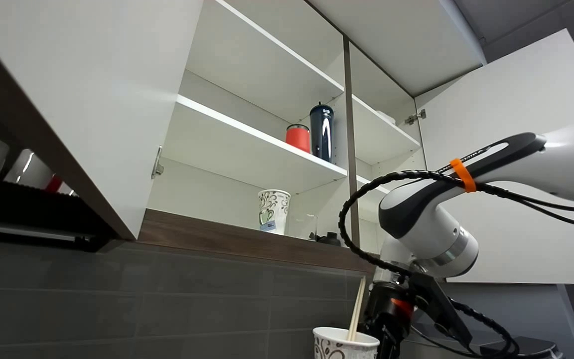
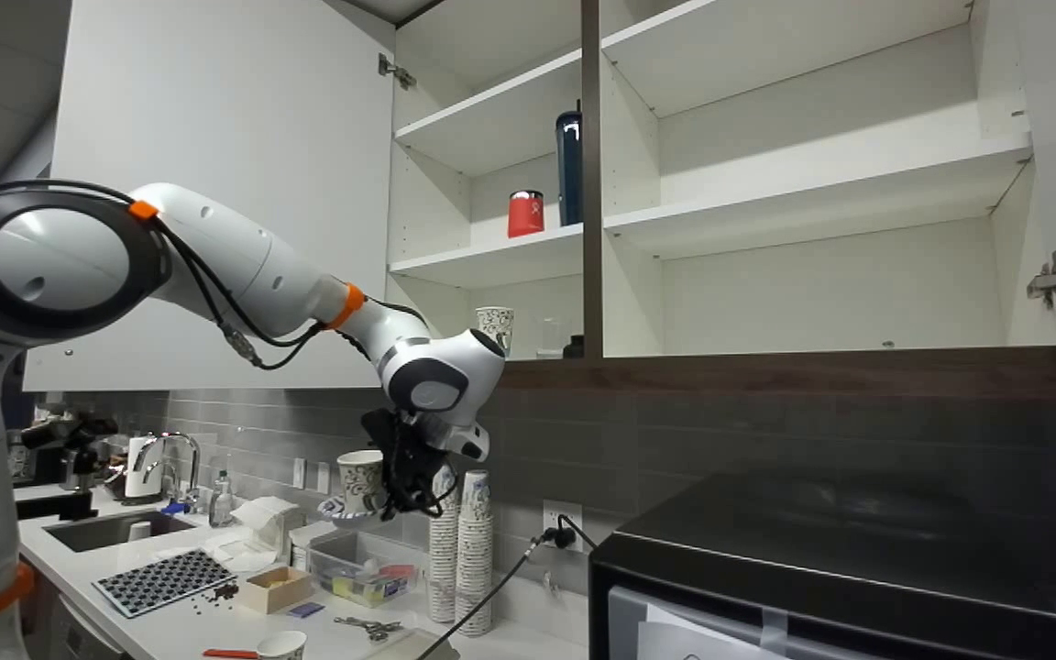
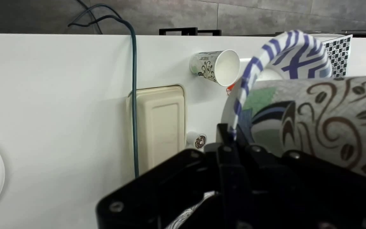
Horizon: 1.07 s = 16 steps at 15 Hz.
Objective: Put the straws inside the tea cup then put the cup and side plate inside the top cupboard
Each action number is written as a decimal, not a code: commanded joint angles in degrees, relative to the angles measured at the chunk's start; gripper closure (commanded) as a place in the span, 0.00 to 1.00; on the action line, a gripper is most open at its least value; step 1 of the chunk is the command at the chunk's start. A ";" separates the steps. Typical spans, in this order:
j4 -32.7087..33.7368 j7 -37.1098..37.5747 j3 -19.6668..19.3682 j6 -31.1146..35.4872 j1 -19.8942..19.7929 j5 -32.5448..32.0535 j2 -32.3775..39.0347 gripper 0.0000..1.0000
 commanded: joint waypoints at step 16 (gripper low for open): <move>5.61 27.25 5.24 6.84 4.16 -0.65 -4.37 0.98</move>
